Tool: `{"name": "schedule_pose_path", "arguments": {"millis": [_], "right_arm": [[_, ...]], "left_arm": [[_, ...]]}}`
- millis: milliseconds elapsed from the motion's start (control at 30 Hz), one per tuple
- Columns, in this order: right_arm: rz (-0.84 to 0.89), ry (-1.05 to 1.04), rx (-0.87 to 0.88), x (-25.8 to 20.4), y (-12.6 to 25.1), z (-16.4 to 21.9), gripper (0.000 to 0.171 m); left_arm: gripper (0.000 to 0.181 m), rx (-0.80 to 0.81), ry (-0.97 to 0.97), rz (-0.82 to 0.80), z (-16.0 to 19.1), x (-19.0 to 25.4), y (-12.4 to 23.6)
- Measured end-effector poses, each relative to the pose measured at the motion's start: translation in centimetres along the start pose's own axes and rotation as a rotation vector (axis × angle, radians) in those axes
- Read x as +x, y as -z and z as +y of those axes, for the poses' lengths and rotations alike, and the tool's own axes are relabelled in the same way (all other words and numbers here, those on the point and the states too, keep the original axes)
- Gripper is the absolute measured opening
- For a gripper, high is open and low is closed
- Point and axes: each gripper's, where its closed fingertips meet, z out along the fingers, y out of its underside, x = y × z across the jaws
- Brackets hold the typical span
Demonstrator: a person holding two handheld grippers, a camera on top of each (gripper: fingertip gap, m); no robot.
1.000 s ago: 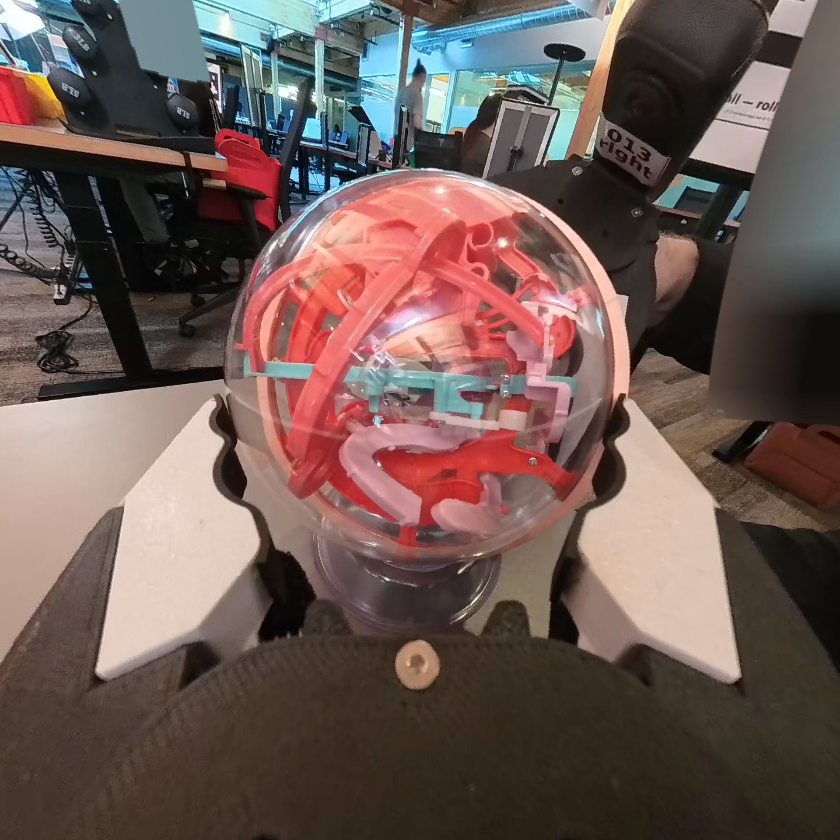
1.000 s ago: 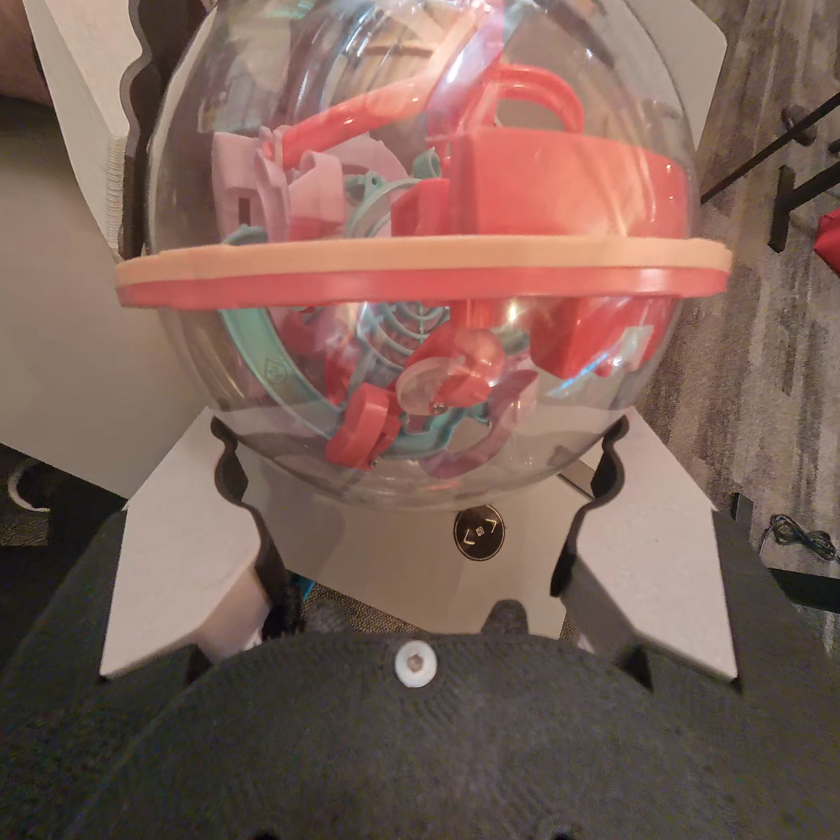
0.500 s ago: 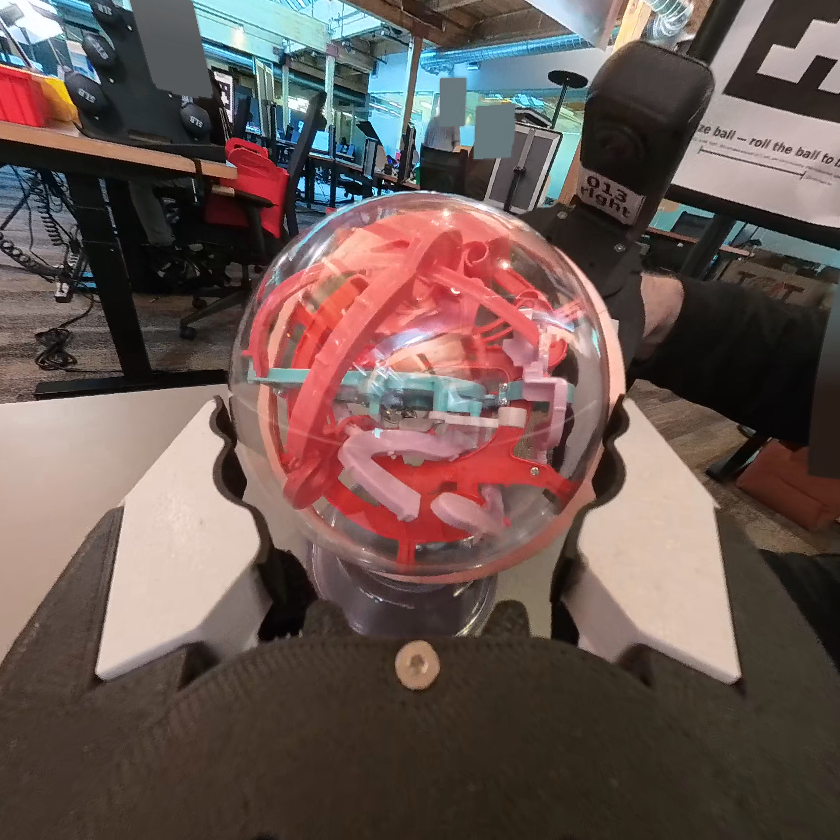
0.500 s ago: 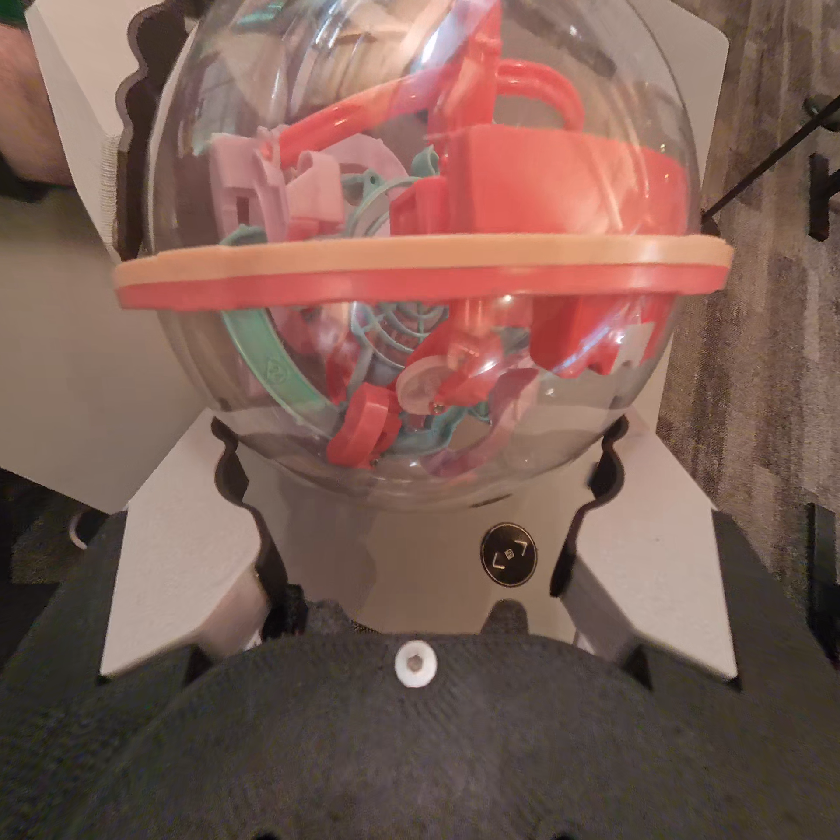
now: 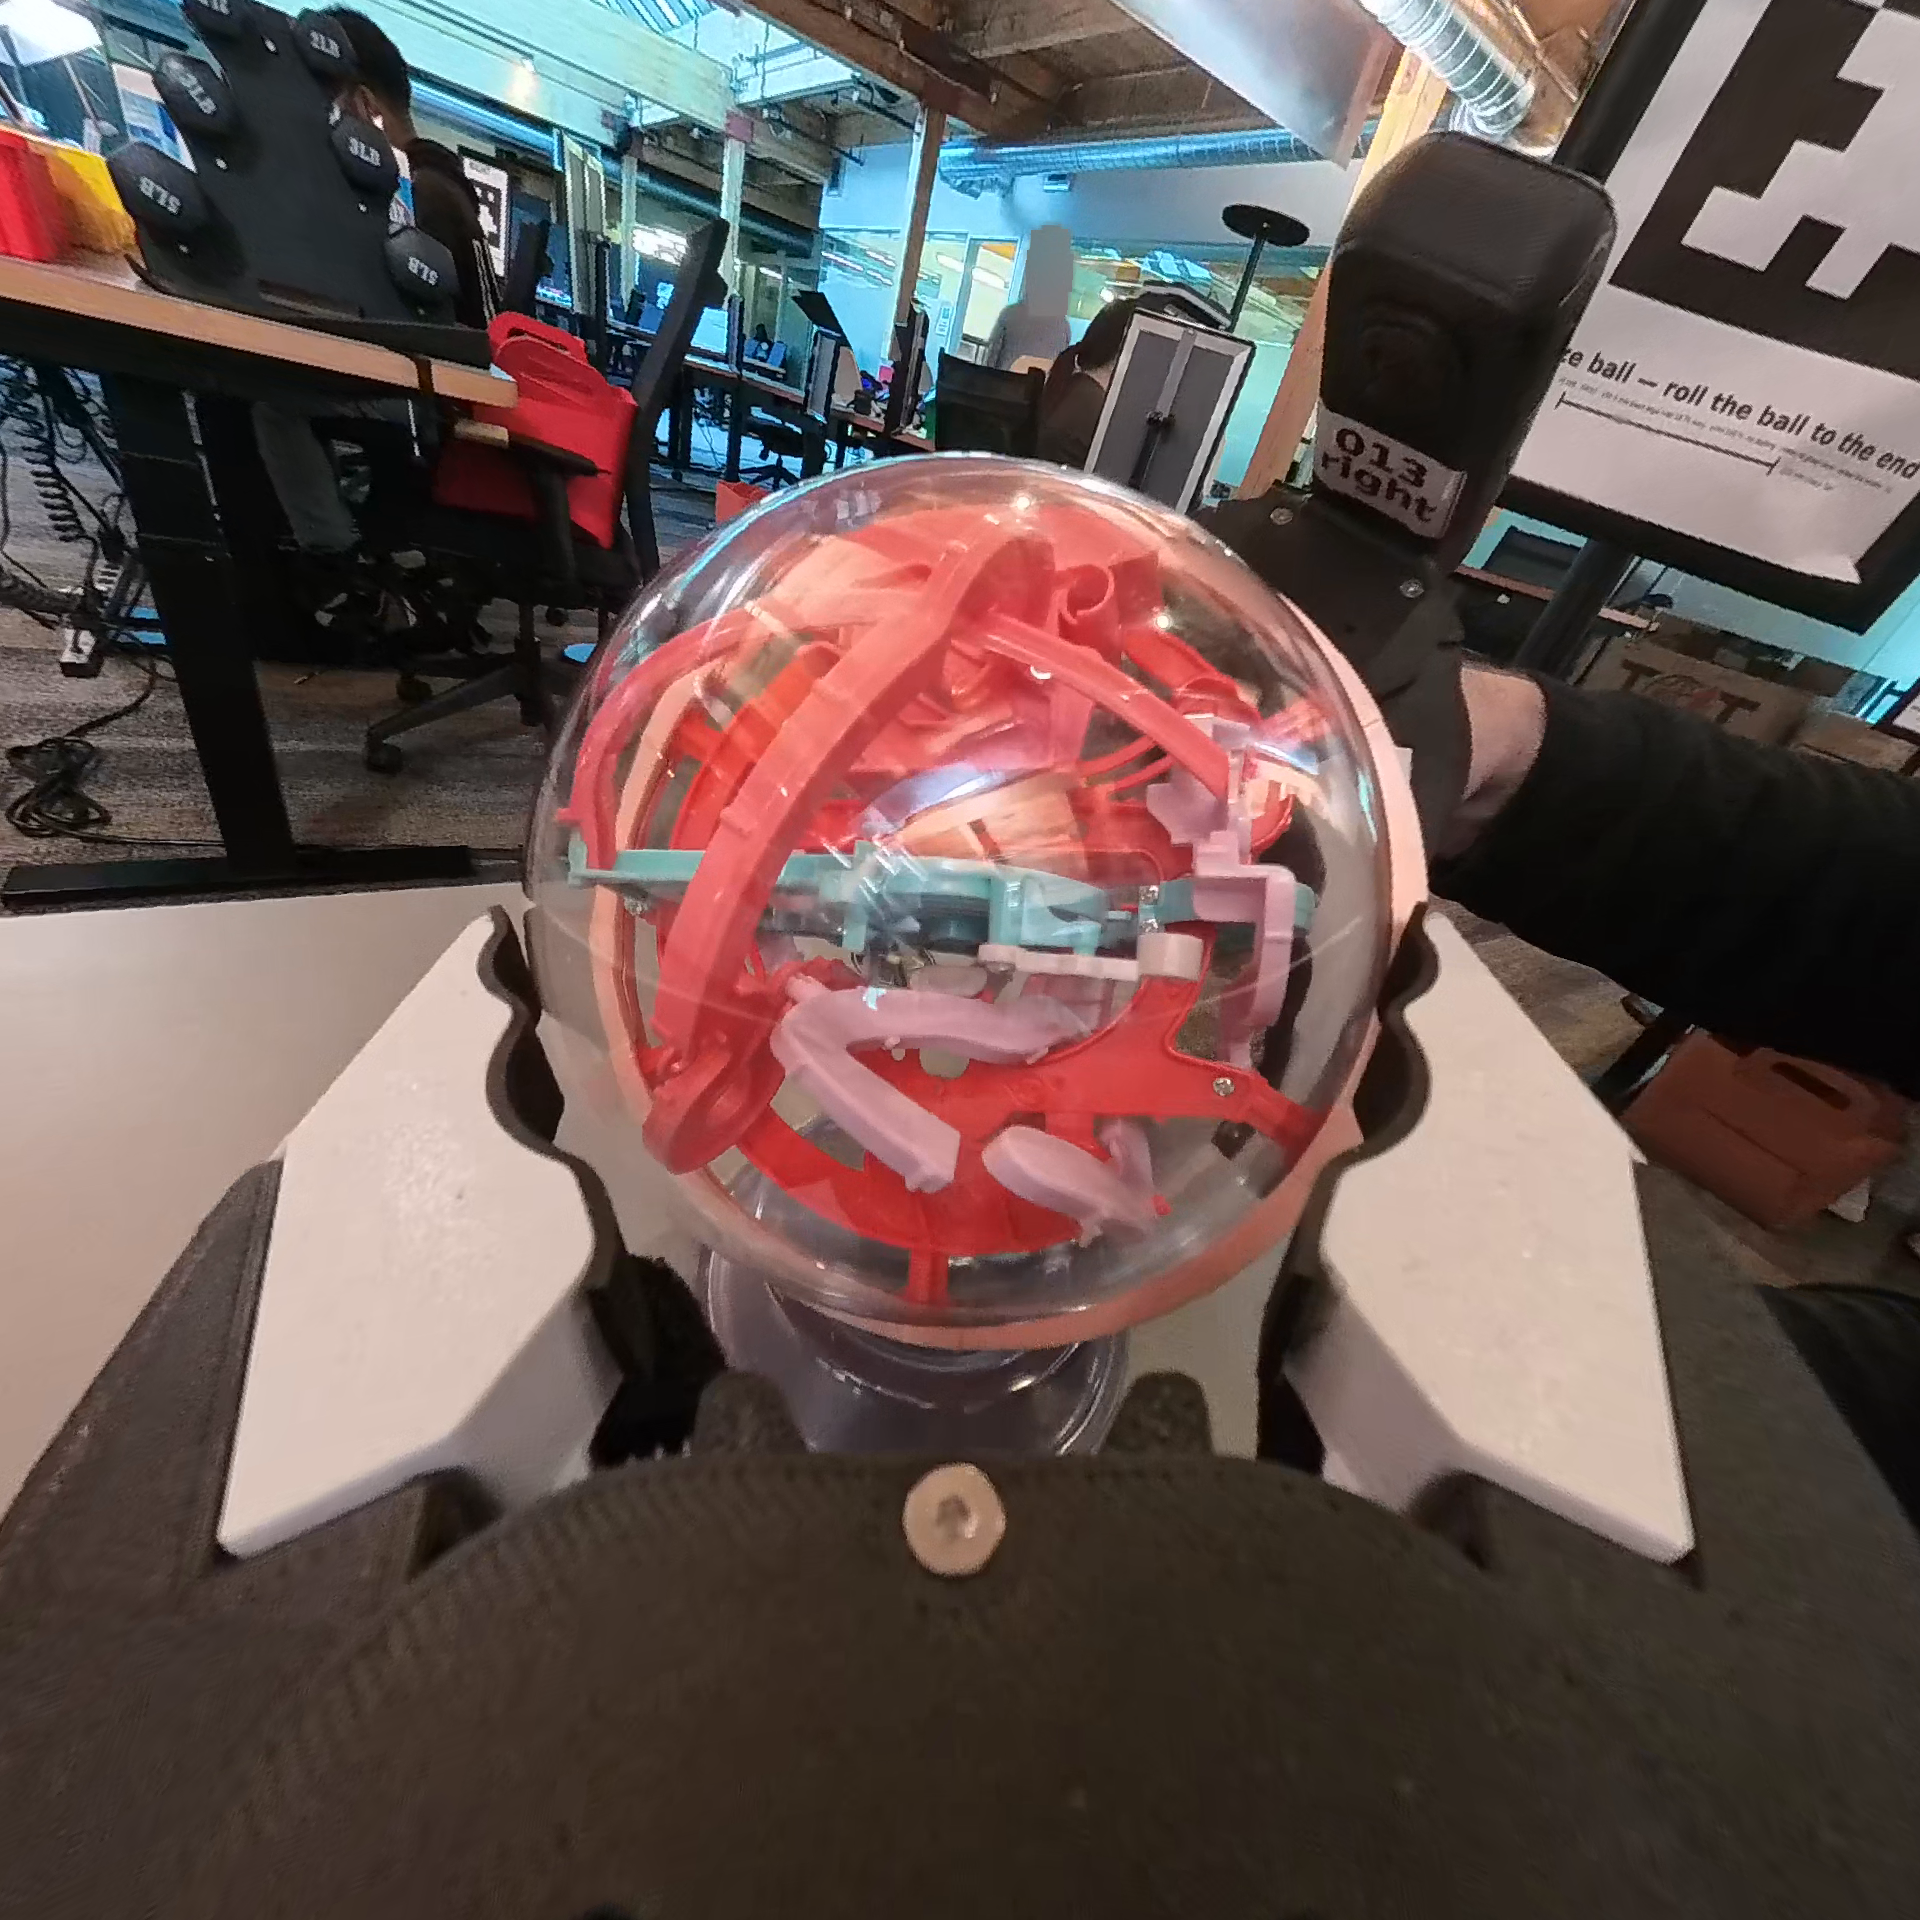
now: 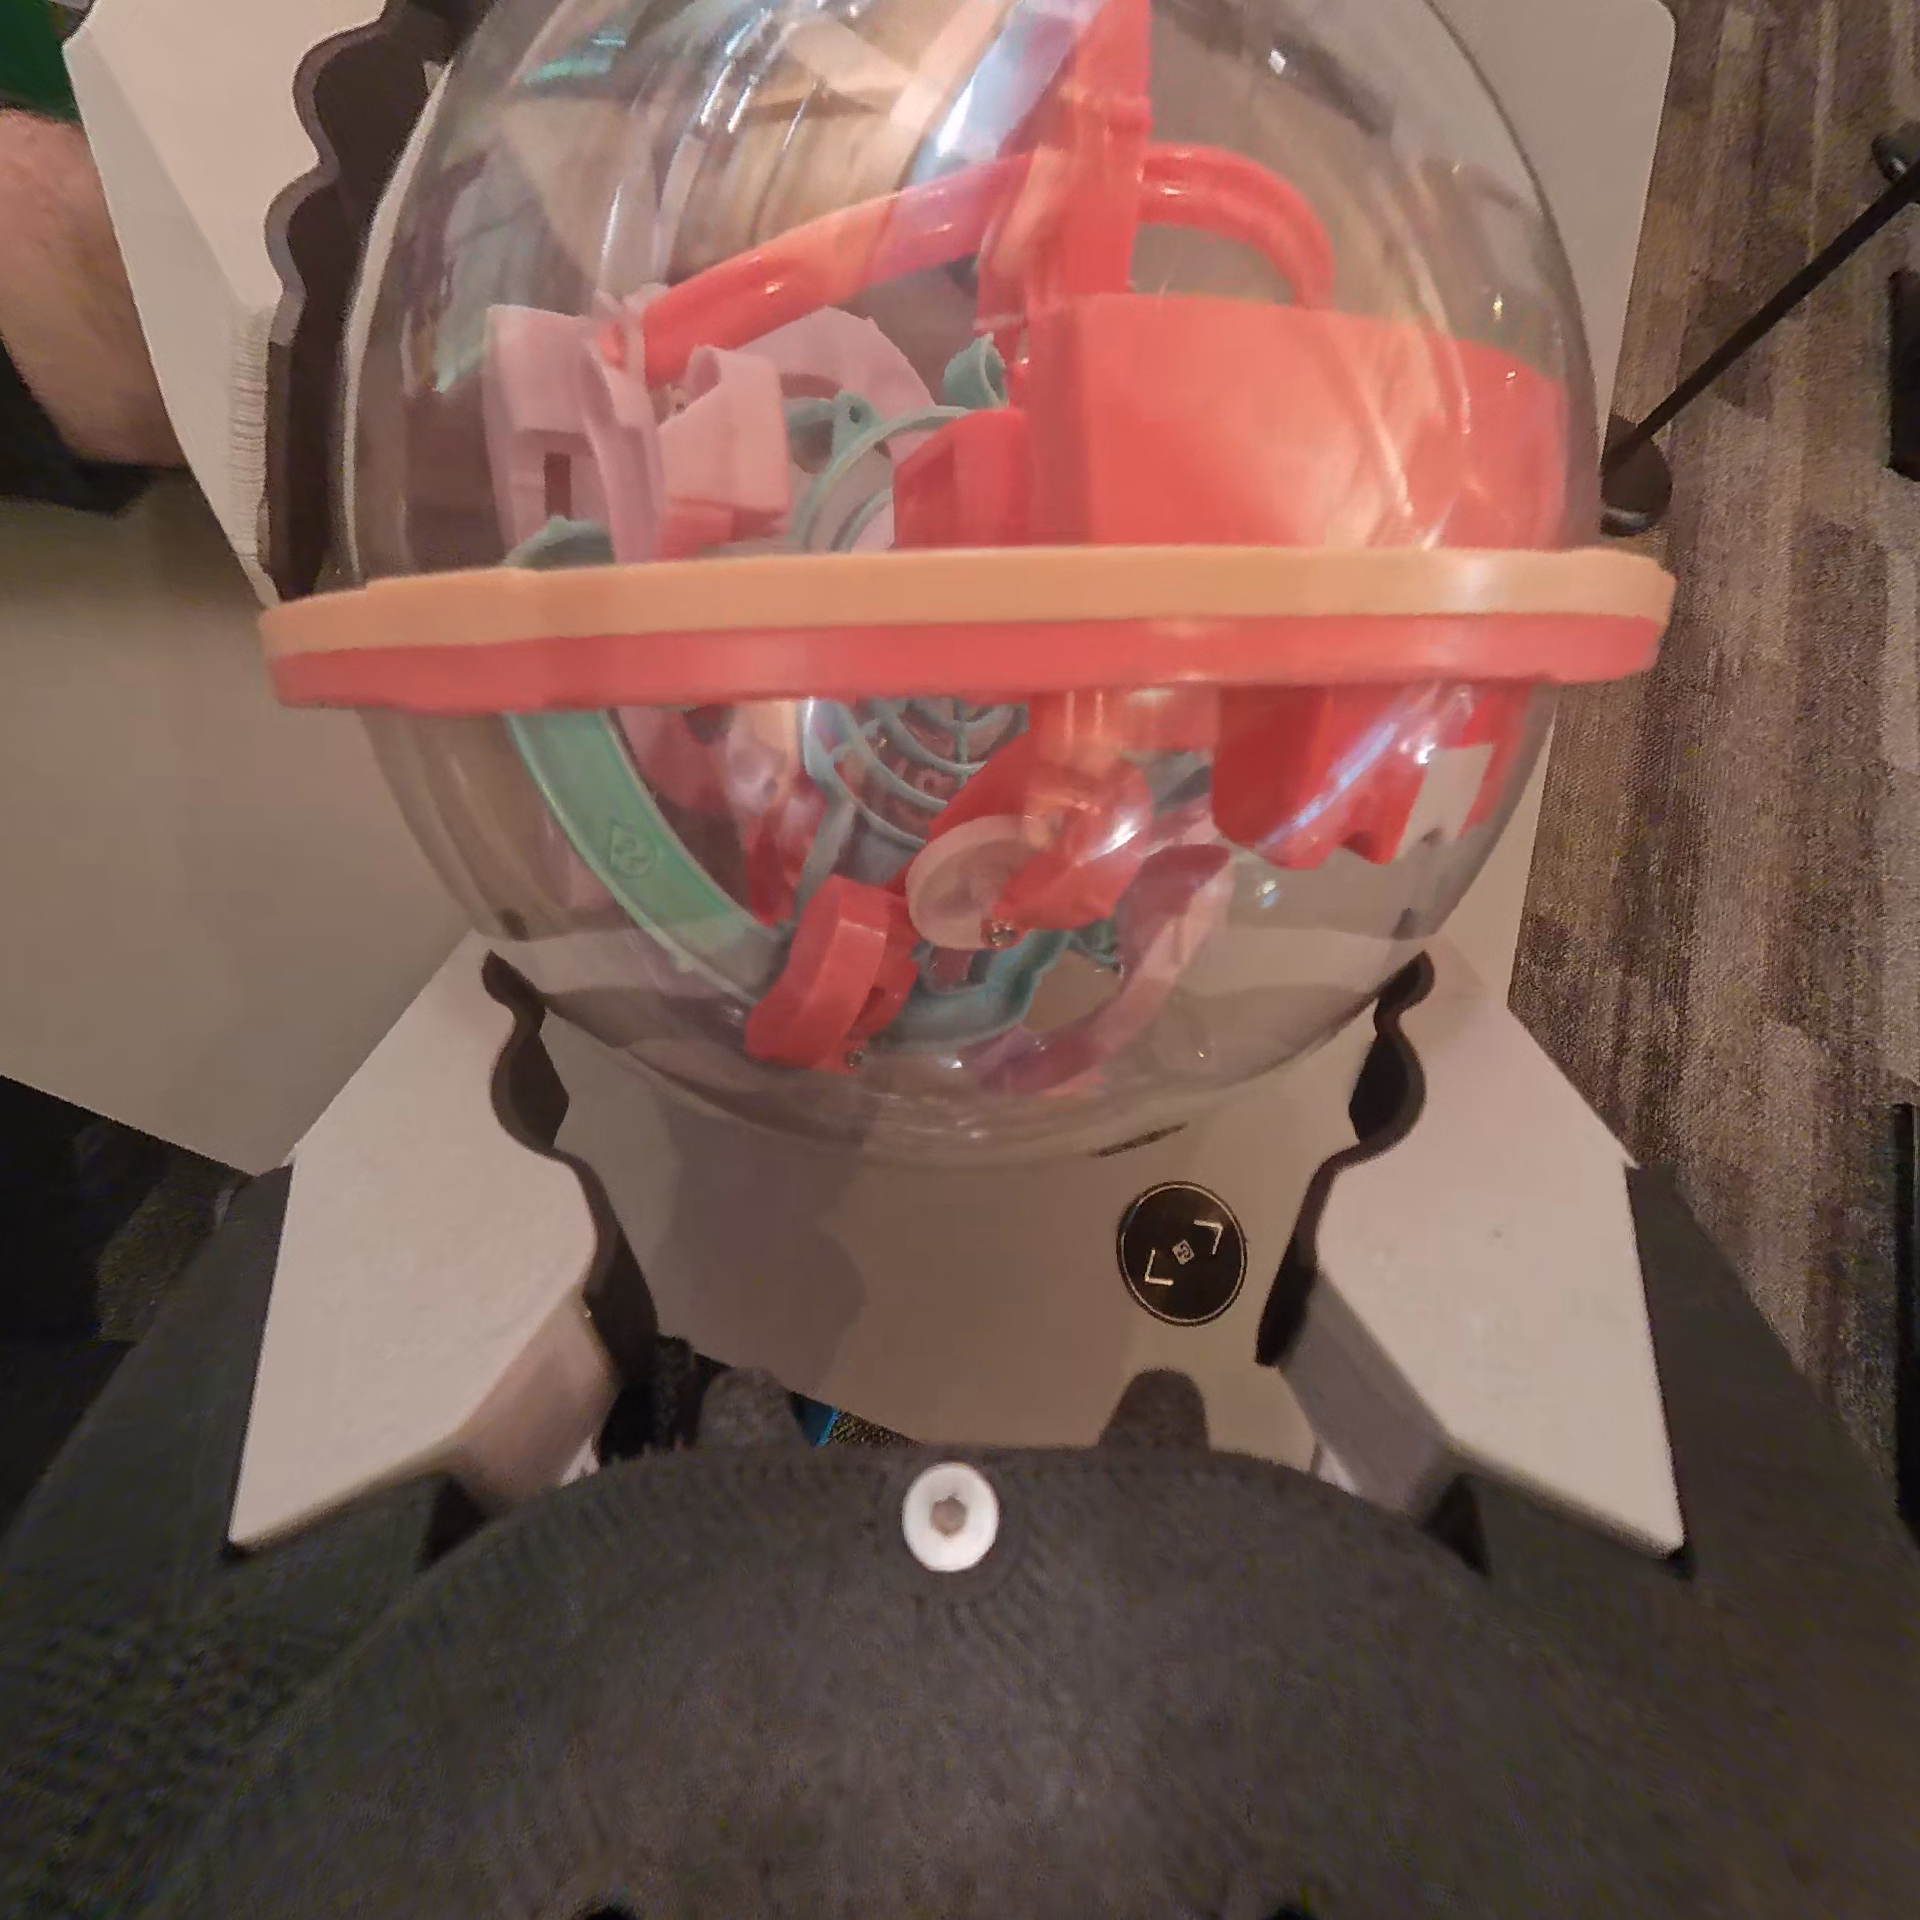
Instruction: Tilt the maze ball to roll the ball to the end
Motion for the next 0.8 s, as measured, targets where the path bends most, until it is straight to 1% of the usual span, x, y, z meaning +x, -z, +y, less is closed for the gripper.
{"name": "schedule_pose_path", "arguments": {"millis": [200, 367, 567, 800], "right_arm": [[0.017, 0.028, 0.018, 0.1, 0.8, -1.6, 0.154], [0.006, 0.01, 0.026, 0.1, 0.1, -2.1, 0.154], [-0.007, -0.041, 0.05, -0.3, -1.2, -1.8, 0.154], [-0.021, -0.084, 0.066, -0.5, -1.9, -0.9, 0.154]], "left_arm": [[0.153, 0.061, 0.004, 0.012, -1.4, 0.3, 0.4], [0.153, 0.065, -0.008, -0.004, -1.9, 0.0, 1.0], [0.153, 0.025, -0.021, -0.018, -1.5, -0.6, 1.5], [0.154, -0.007, -0.014, -0.023, -0.7, -0.9, 1.2]]}}
